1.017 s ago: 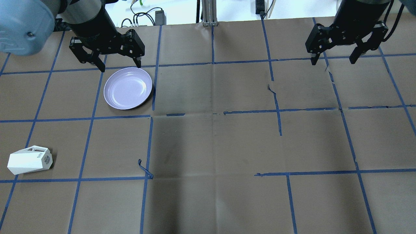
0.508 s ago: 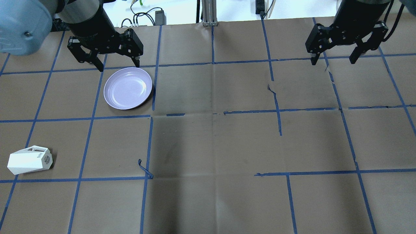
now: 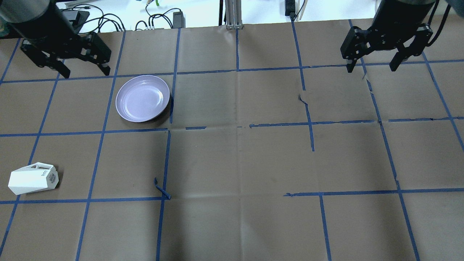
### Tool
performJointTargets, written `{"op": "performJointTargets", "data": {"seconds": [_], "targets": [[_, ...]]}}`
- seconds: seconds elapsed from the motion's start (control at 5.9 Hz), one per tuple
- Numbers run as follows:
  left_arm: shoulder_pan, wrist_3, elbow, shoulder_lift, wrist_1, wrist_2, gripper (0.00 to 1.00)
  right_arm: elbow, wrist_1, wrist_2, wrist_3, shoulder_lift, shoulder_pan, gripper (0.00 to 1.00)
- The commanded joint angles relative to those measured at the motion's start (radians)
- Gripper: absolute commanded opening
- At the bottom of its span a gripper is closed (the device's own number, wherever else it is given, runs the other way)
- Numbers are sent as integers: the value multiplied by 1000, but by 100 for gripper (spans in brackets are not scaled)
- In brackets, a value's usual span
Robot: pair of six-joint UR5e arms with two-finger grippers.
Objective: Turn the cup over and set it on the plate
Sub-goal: 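Move the left gripper down toward the white mug lying on its side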
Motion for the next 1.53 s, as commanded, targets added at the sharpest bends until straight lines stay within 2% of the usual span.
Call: {"op": "performJointTargets", "data": {"seconds": [0.0, 0.34, 0.51, 0.68, 0.85, 1.02, 1.36], "targets": [[301, 363, 0, 7, -20, 2, 99, 0, 1, 0, 0, 0, 0, 100], [601, 712, 0, -32, -13, 2, 99, 0, 1, 0, 0, 0, 0, 100], [709, 842, 1, -66, 1, 2, 99, 0, 1, 0, 0, 0, 0, 100], [774, 880, 0, -81, 1, -8, 99, 0, 0, 0, 0, 0, 0, 100], [801, 881, -6, -97, -20, -59, 99, 0, 0, 0, 0, 0, 0, 100], [843, 919, -34, -145, -86, -164, 99, 0, 0, 0, 0, 0, 0, 100], [971, 1067, -20, -334, -167, -353, 99, 0, 0, 0, 0, 0, 0, 100]]}}
